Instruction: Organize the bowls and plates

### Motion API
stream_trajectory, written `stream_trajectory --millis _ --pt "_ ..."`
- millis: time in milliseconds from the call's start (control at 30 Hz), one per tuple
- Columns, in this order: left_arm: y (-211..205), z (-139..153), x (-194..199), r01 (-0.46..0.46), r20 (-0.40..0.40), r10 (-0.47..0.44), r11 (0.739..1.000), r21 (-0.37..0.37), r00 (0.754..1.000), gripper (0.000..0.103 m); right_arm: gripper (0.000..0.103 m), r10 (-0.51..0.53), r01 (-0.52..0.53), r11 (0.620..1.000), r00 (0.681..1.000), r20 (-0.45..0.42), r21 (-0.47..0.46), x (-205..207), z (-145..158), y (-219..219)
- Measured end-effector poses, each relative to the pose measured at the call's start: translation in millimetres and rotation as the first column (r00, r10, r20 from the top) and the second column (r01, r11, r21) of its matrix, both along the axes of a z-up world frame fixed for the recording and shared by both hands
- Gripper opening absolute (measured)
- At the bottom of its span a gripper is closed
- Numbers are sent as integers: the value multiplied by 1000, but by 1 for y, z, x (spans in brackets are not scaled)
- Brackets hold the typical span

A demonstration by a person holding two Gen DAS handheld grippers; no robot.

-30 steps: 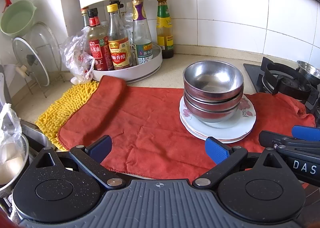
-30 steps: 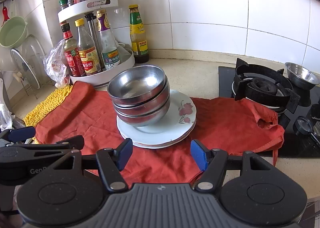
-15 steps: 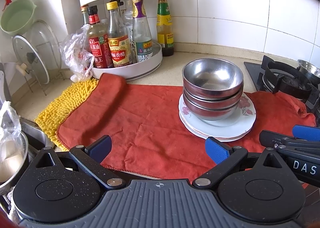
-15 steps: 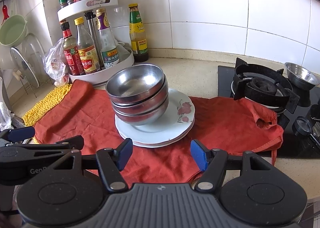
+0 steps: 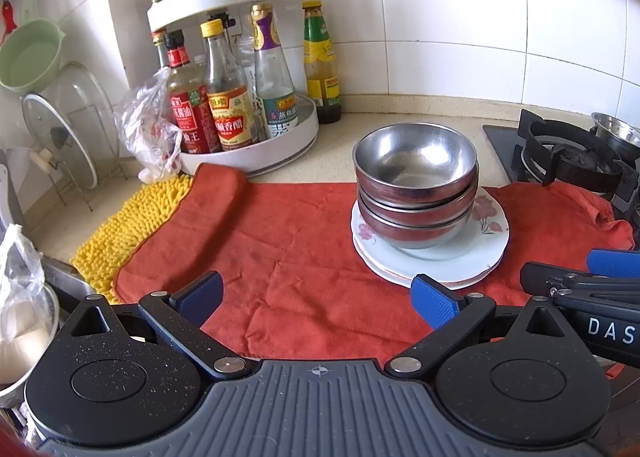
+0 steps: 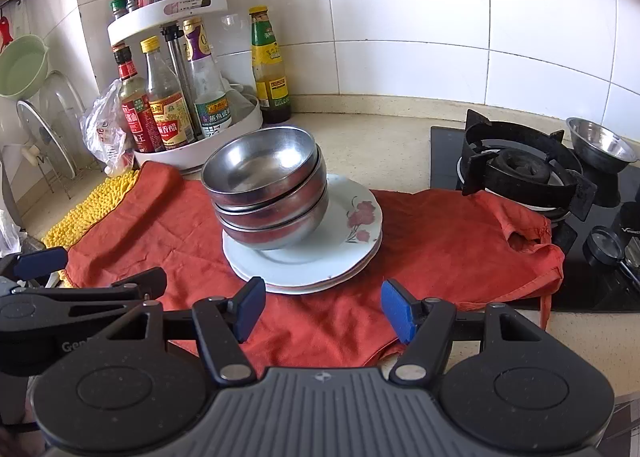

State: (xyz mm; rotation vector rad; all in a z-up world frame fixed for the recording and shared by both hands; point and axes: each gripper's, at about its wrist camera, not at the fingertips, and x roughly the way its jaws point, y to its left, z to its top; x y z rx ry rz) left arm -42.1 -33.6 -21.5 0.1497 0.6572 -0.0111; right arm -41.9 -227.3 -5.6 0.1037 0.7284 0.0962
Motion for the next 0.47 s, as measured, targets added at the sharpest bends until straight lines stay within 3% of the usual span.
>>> stream_trajectory --millis 467 --pt "-4 -3 5 13 -12 -13 1000 19 1000 102 64 -8 8 1000 1000 -14 -4 3 -3 -4"
